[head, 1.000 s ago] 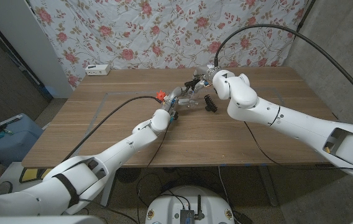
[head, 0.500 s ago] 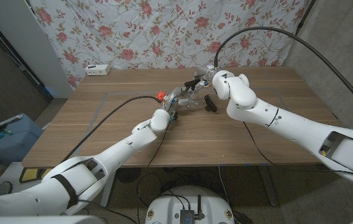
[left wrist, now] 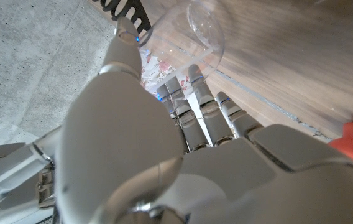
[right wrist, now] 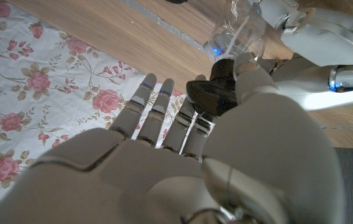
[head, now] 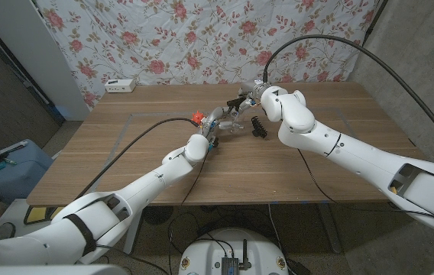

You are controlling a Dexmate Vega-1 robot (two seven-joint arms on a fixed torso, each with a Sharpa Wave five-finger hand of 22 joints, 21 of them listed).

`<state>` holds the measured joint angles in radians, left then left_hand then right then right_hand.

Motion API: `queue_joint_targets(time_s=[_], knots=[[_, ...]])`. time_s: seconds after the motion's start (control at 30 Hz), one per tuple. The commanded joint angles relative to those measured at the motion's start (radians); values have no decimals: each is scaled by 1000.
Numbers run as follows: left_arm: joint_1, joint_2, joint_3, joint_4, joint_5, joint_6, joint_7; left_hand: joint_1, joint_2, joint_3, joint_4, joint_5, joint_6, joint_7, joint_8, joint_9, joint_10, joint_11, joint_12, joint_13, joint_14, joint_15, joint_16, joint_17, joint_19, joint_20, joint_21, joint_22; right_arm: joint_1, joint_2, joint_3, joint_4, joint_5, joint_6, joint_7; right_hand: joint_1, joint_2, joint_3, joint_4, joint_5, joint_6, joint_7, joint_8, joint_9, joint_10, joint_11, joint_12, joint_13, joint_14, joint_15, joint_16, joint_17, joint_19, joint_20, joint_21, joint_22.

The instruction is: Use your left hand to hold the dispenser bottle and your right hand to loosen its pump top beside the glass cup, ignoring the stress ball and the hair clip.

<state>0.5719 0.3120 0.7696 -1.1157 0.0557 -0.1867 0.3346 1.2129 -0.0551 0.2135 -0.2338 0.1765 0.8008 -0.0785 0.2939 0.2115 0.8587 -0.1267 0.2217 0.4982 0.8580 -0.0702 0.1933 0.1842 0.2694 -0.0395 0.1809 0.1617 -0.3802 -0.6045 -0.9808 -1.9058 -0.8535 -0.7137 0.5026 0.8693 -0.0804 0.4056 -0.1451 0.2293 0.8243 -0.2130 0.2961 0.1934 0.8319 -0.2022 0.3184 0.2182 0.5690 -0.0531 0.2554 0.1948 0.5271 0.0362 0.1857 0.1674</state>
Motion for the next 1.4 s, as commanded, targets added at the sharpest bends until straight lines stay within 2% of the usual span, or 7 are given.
queue_joint_targets(time_s=[0.03,0.4,0.9,1.4], knots=[[1,1,-1,-9,0,12,2,-128,143,93,87,-2,95,2,3,3,44,-33,6,4,49,-114,7,1,8,-95,1,2,-10,11,21,15,4,20,0,2,14,3,4,-1,27,-4,8,1,29,-5,6,-1,16,-146,10,6,8,-6,5,0],[1,3,1,-16,4,18,2,-131,143,94,88,-2,95,1,2,3,45,-33,7,4,48,-113,6,0,8,-94,1,2,-10,8,26,8,4,19,19,9,42,-4,4,-11,86,-7,11,-1,93,-2,7,-5,45,-156,22,12,6,-34,2,0],[10,10,0,-34,7,24,5,-132,145,95,89,-1,95,3,1,4,44,-31,5,4,46,-113,5,1,7,-94,0,2,-6,0,44,-11,35,27,47,8,69,-17,6,-21,120,2,5,-2,120,2,-3,-8,64,-159,33,17,16,-75,4,-1],[13,12,-3,-35,7,23,4,-135,143,95,88,-2,96,0,1,4,44,-34,6,4,47,-113,5,0,7,-94,0,2,-15,-6,70,-22,92,26,18,12,89,-19,5,-23,146,4,5,0,153,11,-1,-9,86,-165,38,17,31,-96,7,-2]])
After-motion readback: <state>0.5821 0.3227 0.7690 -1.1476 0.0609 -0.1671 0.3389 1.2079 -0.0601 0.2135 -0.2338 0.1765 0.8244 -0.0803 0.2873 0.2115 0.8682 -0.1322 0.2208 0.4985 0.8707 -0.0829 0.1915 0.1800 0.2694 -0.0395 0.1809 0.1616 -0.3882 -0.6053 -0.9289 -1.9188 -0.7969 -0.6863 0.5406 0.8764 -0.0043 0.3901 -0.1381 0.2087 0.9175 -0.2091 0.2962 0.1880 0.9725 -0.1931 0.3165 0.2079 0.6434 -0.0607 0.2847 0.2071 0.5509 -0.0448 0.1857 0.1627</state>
